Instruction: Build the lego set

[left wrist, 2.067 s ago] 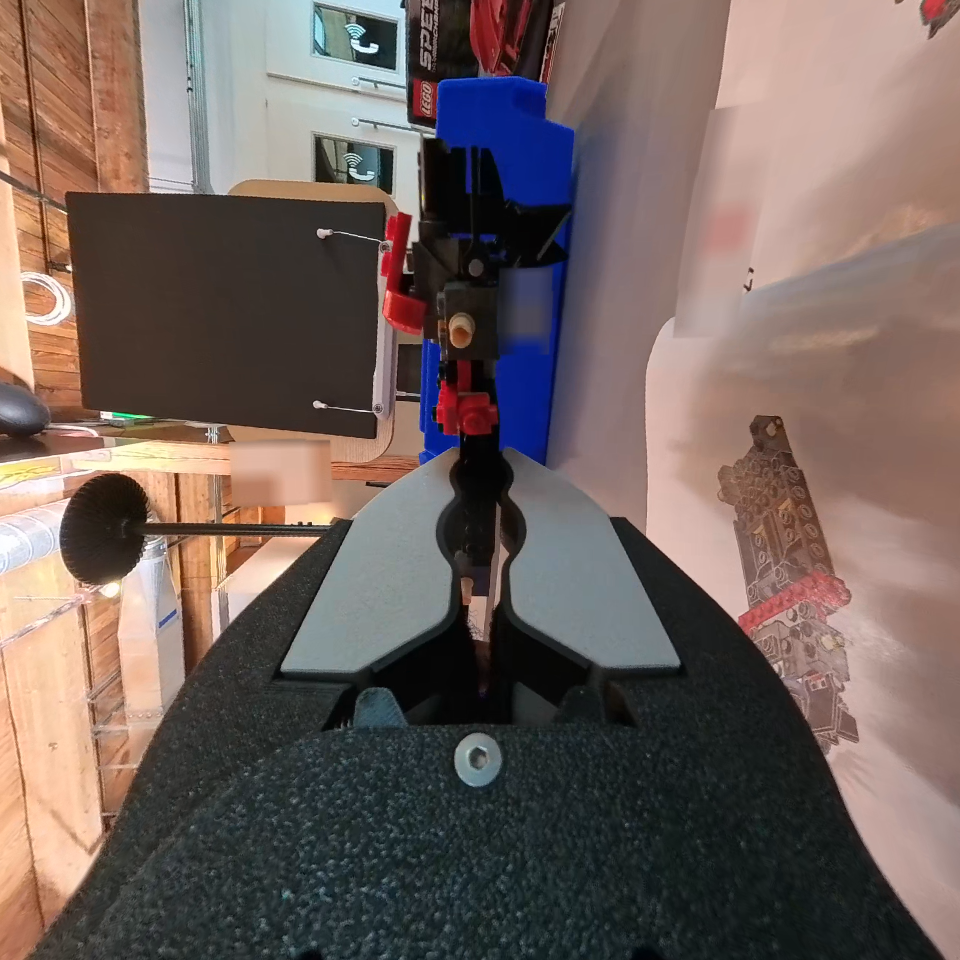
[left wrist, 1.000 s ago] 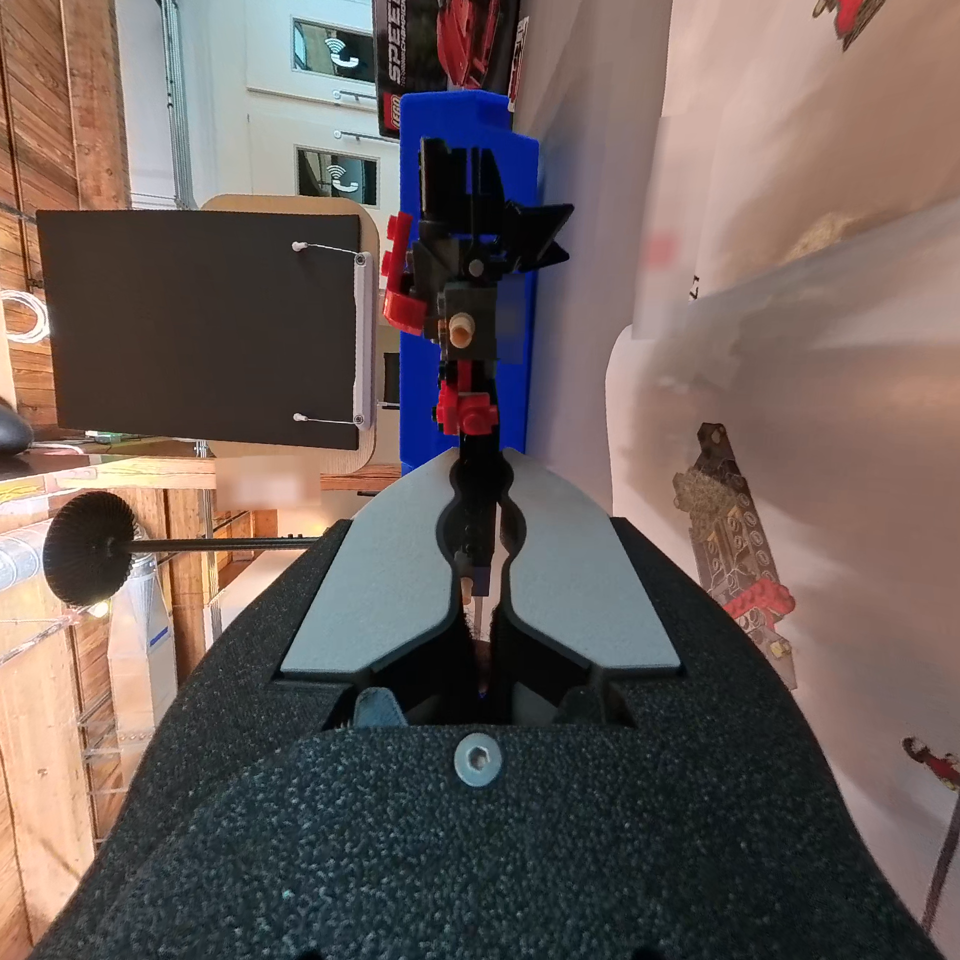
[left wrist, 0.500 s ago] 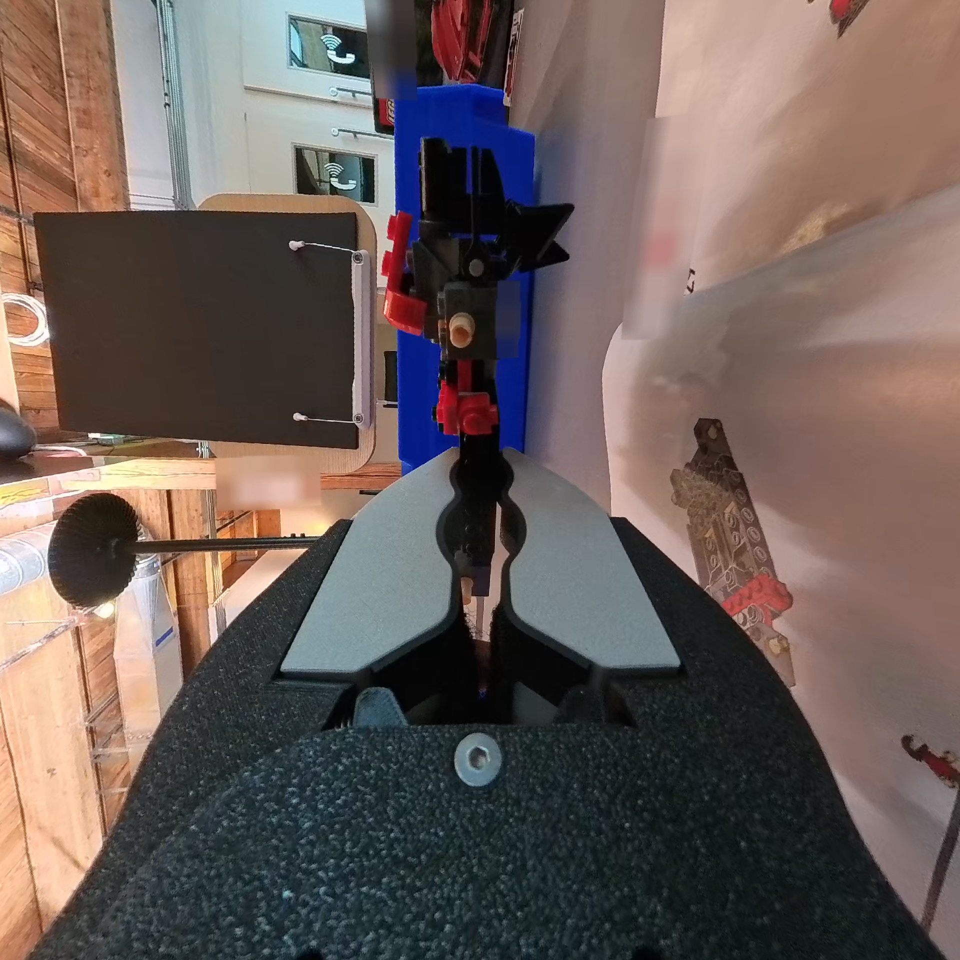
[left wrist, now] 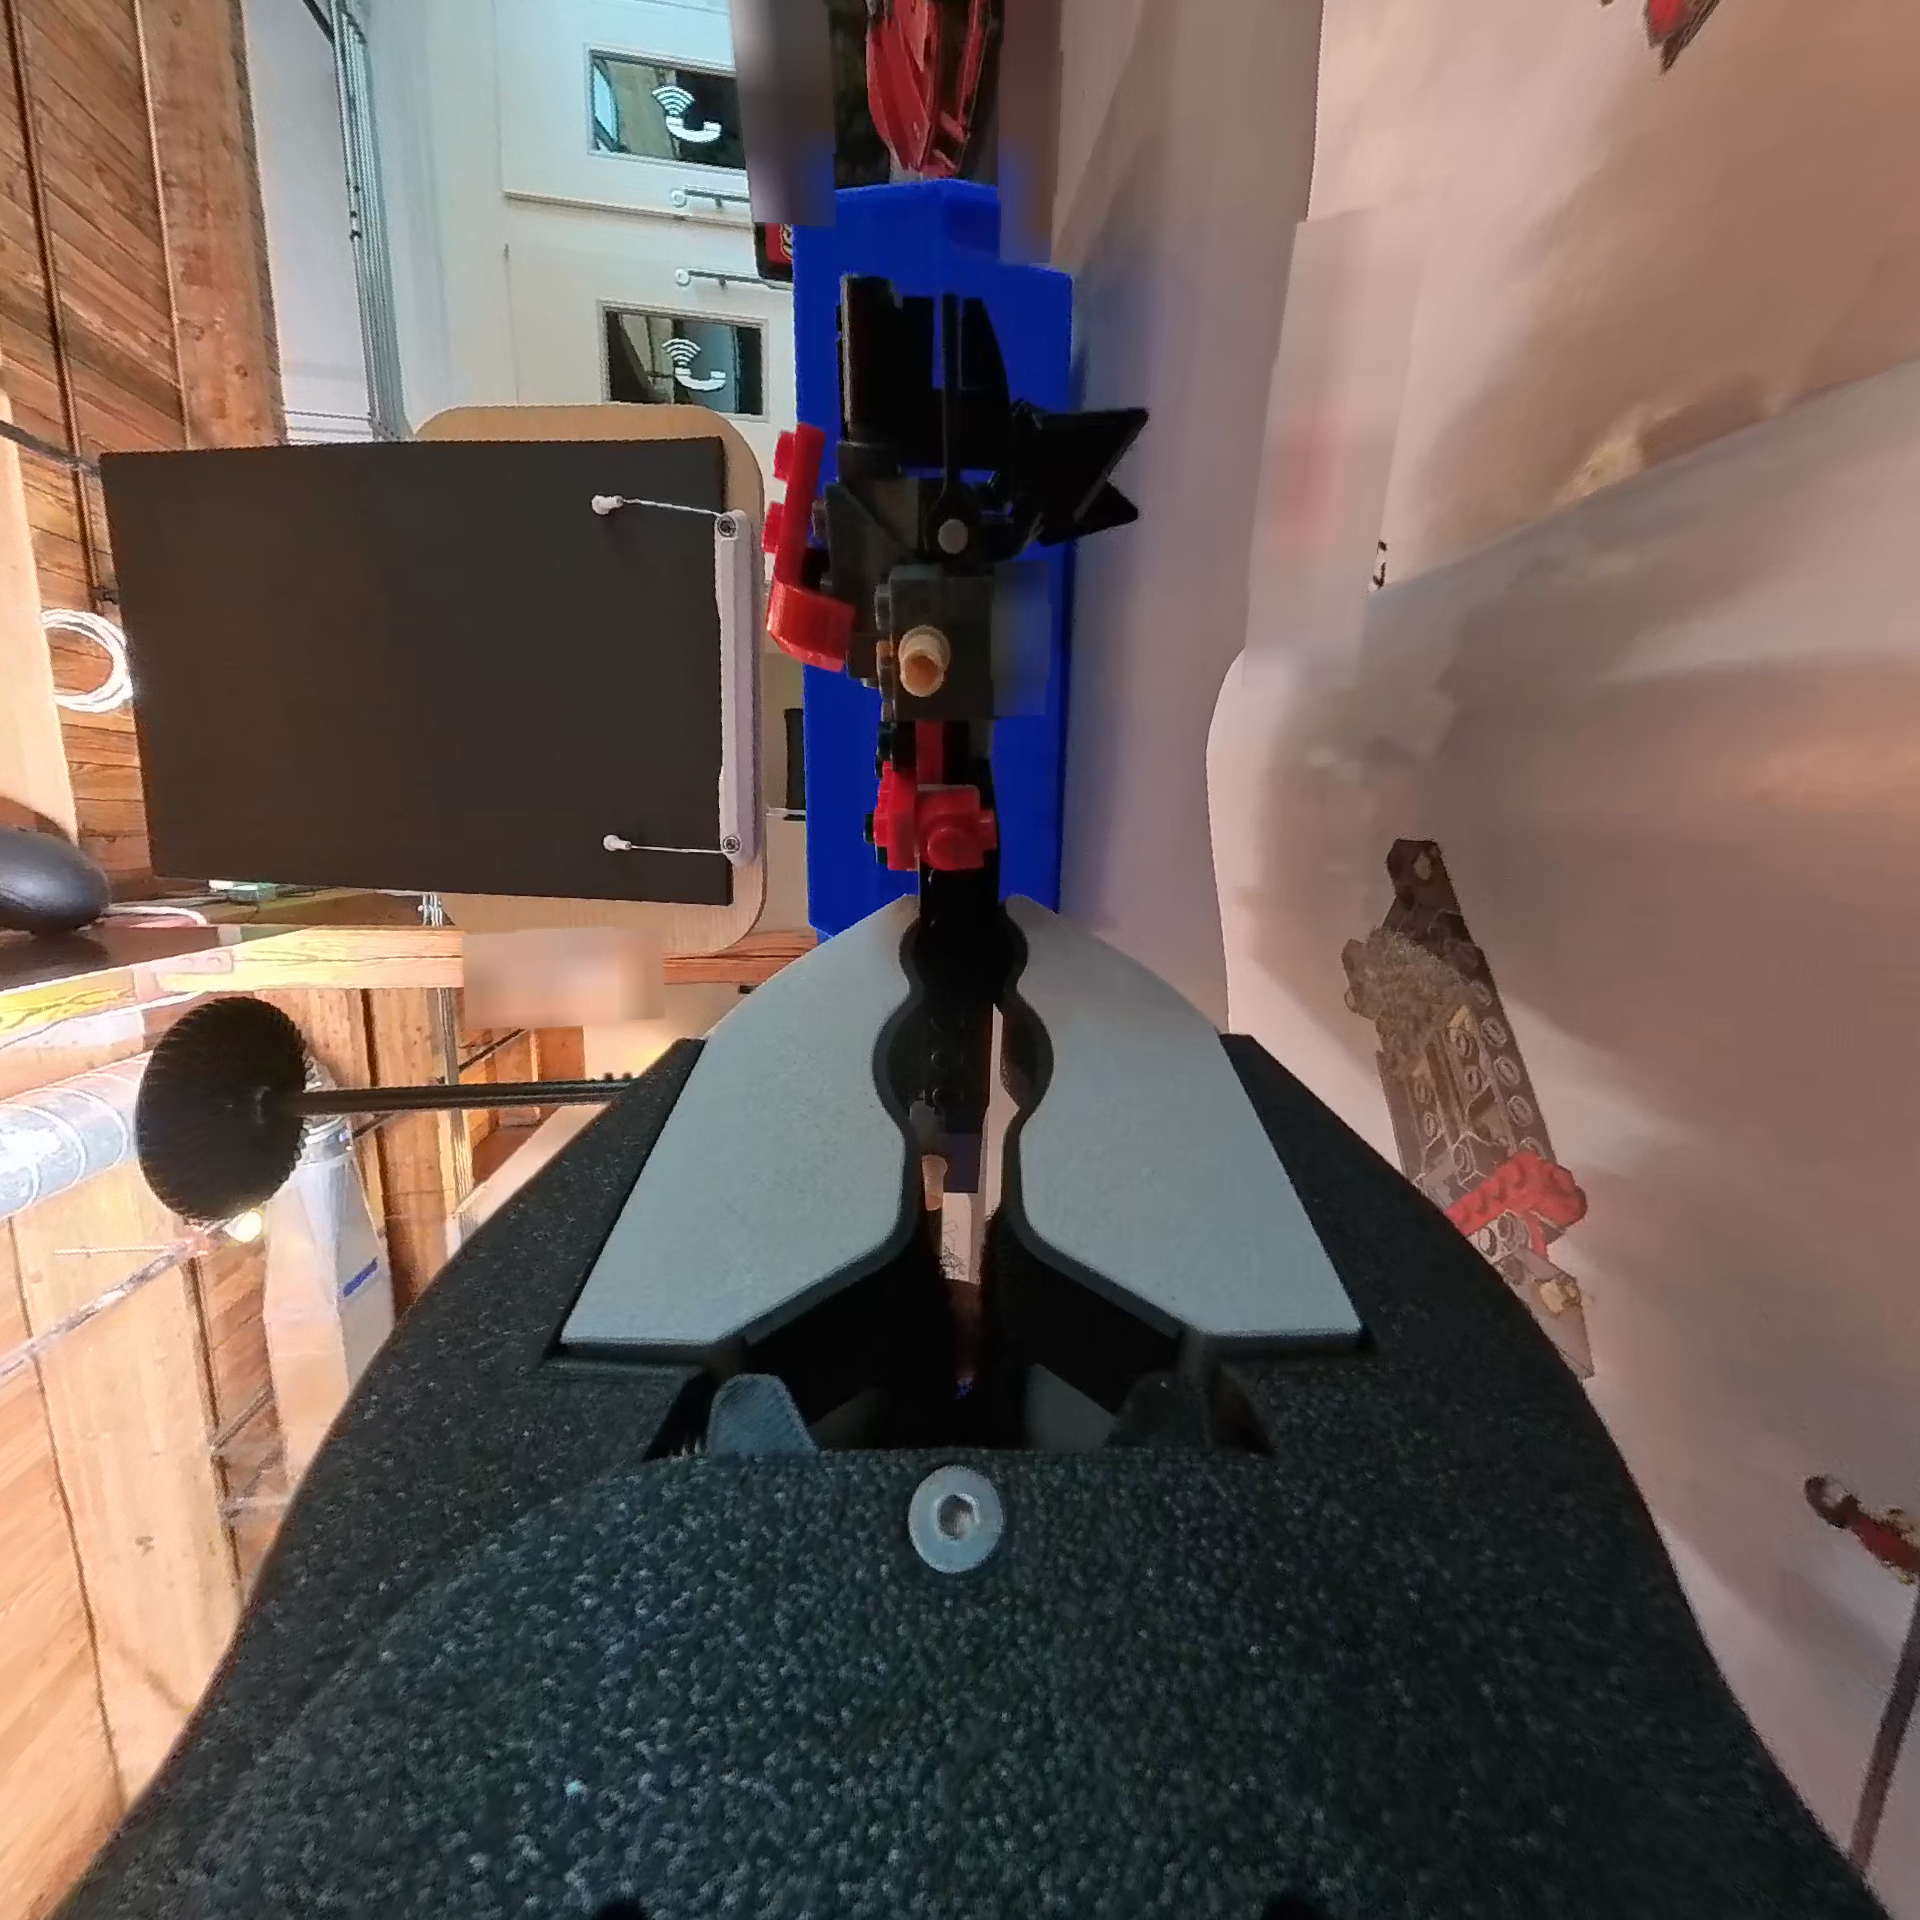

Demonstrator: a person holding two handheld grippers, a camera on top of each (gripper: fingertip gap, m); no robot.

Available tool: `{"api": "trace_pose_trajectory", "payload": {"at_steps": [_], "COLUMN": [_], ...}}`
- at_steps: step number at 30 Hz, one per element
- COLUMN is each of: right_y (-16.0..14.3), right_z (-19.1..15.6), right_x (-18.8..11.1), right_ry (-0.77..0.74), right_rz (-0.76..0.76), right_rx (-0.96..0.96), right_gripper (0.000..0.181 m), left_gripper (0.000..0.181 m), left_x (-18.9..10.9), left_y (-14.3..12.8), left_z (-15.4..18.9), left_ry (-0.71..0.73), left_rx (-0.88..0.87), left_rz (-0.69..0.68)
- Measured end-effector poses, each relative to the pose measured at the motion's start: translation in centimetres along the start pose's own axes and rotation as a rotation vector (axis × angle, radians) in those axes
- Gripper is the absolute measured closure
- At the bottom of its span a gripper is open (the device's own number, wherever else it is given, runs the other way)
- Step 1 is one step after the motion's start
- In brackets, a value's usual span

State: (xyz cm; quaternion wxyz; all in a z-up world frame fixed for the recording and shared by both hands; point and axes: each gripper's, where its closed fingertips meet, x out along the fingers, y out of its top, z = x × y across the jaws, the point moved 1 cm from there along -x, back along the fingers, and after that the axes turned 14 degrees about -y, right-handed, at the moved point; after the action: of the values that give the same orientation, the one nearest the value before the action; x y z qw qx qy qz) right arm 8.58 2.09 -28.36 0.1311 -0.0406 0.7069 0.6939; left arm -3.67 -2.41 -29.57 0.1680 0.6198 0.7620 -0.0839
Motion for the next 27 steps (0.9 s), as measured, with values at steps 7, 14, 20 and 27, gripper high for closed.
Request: {"api": "trace_pose_trajectory", "payload": {"at_steps": [7, 14, 20, 27], "right_y": [3.2, 2.6, 2.0, 3.0], "right_z": [-3.4, -3.6, -3.8, -3.4], "right_x": [1.5, 3.8, 4.8, 4.1], "right_ry": [0.021, -0.003, -0.012, -0.008], "right_rz": [0.036, -0.052, -0.109, -0.044], "right_rx": [-0.087, -0.053, -0.065, -0.022], "right_gripper": [0.152, 0.152, 0.157, 0.165], "left_gripper": [0.173, 0.173, 0.173, 0.173], "left_x": [0.0, 0.0, -0.1, -0.1], "left_y": [0.1, 0.2, 0.4, 0.3], "left_z": [0.1, 0.1, 0.1, 0.0], "left_ry": [0.003, 0.011, 0.02, 0.025], "left_rx": [0.022, 0.051, 0.075, 0.08], "left_rz": [-0.006, -0.015, -0.02, -0.028]}}
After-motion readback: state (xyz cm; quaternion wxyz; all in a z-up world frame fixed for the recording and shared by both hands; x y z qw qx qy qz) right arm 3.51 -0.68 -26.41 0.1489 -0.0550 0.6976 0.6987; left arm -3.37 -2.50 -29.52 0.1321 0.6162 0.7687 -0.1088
